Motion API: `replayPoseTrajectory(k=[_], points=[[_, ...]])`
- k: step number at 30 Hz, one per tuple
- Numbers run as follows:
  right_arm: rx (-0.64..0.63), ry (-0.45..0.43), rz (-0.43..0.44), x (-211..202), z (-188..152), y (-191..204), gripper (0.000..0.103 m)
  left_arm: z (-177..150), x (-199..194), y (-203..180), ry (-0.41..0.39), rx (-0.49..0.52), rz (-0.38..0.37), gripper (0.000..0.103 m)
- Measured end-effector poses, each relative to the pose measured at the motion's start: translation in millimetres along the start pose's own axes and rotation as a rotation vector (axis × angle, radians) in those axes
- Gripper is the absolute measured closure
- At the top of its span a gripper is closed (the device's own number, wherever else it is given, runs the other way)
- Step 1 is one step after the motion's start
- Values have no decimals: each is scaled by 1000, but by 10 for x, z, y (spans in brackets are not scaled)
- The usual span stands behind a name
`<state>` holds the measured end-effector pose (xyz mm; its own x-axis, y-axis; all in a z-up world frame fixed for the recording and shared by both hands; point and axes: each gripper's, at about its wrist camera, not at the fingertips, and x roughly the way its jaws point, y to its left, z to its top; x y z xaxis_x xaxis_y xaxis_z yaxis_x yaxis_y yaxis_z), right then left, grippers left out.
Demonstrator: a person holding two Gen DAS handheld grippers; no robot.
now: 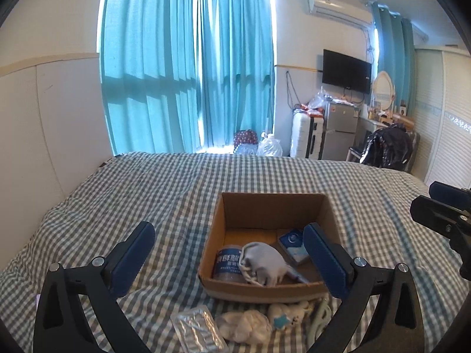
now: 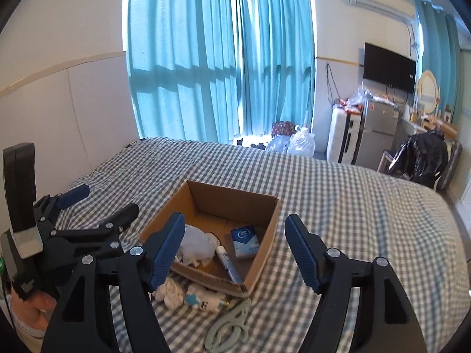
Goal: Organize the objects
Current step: 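Carry the sock and toothpaste over the box and release both inside, then grasp the foil blister pack with the left tool while the right tool grasps the green hanger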
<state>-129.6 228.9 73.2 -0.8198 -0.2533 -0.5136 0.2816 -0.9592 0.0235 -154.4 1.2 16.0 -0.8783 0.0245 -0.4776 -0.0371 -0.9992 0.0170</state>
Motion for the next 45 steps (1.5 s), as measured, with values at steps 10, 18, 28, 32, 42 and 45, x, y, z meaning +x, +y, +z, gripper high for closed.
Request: replayPoseTrajectory(k=[10,18,28,32,42,45], points=[[-5,14,-3,-339,-364,113,29,-291,-334,111,4,-14,34,0],[-26,37,-11,-254,-644,257,26,-604,-322,263,38,-65,88,0],[17,110,-21,242,-938,275,26,-990,-134,362,95,-89,105,0],[33,141,-36,437,-1017,266,26,-1114,6,381,130,-96,104,0],[67,241,-57,932,-1308,225,26,-1436,368,425,226,-104,108,0],[67,272,-65,1073,-1419,223,26,-1516,444,422,249,-97,112,0]])
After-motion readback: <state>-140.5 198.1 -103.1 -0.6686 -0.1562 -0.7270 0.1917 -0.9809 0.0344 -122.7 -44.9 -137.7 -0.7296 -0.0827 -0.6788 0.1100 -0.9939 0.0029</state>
